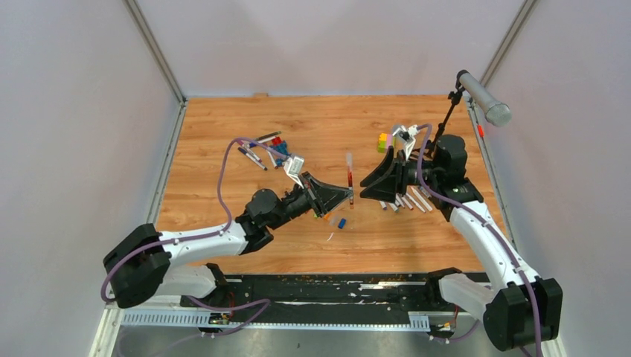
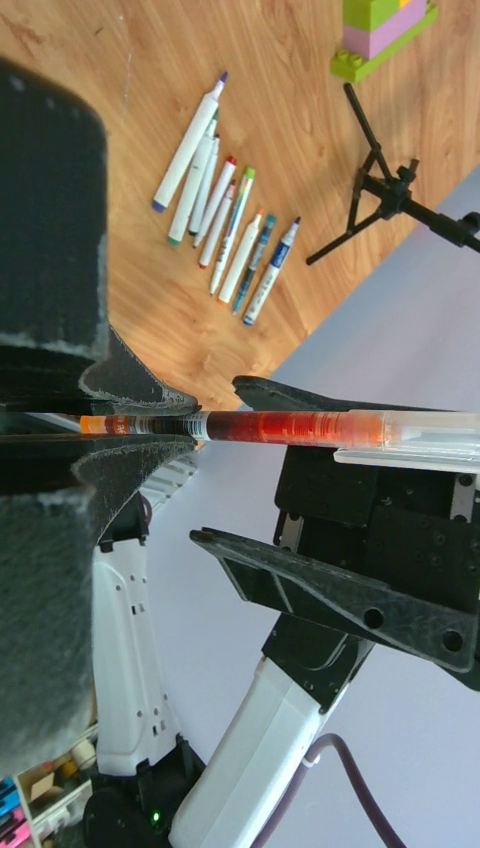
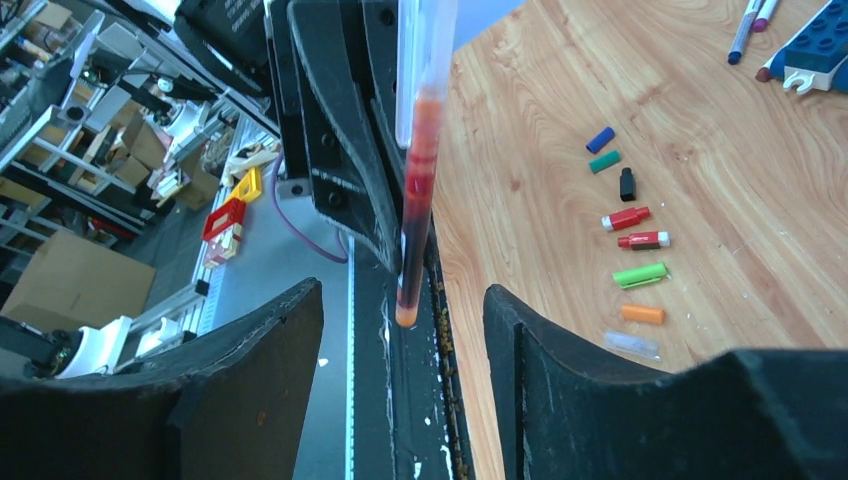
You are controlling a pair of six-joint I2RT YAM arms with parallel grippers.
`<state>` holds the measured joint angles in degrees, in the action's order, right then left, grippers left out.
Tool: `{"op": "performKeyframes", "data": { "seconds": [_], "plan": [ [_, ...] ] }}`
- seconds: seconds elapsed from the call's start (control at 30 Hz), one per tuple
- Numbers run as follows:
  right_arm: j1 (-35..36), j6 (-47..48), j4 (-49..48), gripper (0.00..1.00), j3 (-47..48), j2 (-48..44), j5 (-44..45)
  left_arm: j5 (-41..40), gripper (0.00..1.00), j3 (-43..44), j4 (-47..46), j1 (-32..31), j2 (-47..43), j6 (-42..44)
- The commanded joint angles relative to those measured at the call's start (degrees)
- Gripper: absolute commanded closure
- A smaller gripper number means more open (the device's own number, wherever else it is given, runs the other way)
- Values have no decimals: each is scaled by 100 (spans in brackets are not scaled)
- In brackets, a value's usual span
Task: Open the pen caps
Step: Pick up the pen from the center of the board.
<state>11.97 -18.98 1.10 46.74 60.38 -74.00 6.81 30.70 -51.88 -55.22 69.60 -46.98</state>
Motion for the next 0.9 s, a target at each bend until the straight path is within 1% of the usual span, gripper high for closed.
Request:
{"op": "performKeyframes", "data": {
  "seconds": [0.0, 0.17, 0.4, 0.53, 0.57, 0.6, 0.63, 0.67, 0.7, 0.77, 0.87],
  "plan": [
    [53, -840, -867, 41, -68, 43, 219, -246, 100, 266, -463, -157, 230, 160],
    [80, -1097, -1138, 45, -196, 103, 371, -250, 100, 392, -507, -274, 439, 179],
    [137, -1304, -1423, 58, -358, 152, 463, -249, 100, 513, -553, -385, 607, 187],
    [139, -1437, -1540, 70, -384, 188, 466, -241, 100, 540, -564, -410, 658, 181],
    [139, -1460, -1573, 76, -399, 193, 461, -240, 100, 542, -556, -418, 667, 175],
    [138, -1483, -1611, 86, -416, 193, 457, -246, 99, 549, -552, -422, 674, 180],
    [139, -1519, -1666, 96, -434, 192, 444, -250, 96, 551, -531, -432, 676, 180],
    [141, -1542, -1704, 100, -445, 188, 422, -259, 93, 551, -505, -434, 667, 176],
    [146, -1537, -1731, 100, -454, 176, 385, -269, 88, 558, -467, -436, 662, 176],
    [141, -1439, -1713, 100, -455, 144, 344, -280, 75, 567, -380, -437, 624, 145],
    [141, -860, -1332, 100, -425, 41, 329, -216, 44, 570, -168, -426, 475, 158]
  ]
}}
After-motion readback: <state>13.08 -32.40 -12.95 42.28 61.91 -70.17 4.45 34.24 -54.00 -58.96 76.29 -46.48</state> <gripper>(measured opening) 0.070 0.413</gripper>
